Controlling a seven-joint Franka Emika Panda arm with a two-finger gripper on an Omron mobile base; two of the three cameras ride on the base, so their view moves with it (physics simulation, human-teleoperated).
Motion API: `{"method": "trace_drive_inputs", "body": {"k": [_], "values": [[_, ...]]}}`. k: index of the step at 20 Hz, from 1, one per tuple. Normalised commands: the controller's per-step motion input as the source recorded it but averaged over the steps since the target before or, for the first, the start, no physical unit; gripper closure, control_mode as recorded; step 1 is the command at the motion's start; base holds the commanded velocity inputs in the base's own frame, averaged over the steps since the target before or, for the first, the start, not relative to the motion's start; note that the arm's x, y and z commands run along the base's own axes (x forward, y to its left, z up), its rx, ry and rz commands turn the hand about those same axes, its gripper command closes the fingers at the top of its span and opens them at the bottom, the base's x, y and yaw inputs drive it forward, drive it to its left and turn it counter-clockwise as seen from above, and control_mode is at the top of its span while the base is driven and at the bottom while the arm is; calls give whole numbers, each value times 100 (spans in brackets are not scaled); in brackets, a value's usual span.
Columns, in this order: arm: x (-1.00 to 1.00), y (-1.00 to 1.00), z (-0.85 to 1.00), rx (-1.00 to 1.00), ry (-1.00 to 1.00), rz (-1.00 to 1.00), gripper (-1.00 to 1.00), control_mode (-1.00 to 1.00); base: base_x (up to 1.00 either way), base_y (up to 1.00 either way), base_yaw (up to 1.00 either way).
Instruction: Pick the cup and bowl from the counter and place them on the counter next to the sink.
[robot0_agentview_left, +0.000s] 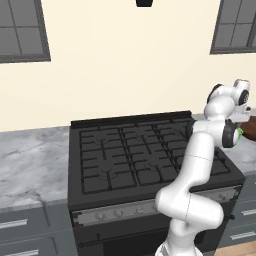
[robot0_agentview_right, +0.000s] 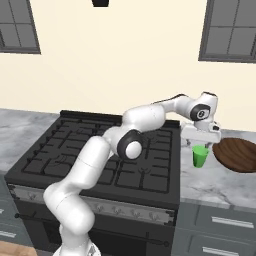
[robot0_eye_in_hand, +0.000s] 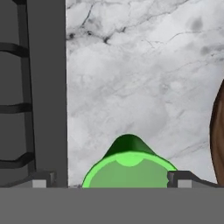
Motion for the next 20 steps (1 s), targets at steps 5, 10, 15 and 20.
{"method": "trace_drive_inputs", "body": {"k": [5, 10, 15, 20], "values": [[0, 0, -19, 0, 0, 0, -100, -100, 0, 0, 0], [0, 5, -11, 0, 0, 0, -100, -100, 0, 0, 0], [0, 14, -1, 0, 0, 0, -100, -100, 0, 0, 0], [0, 18, 0, 0, 0, 0, -100, -100, 0, 0, 0]]}}
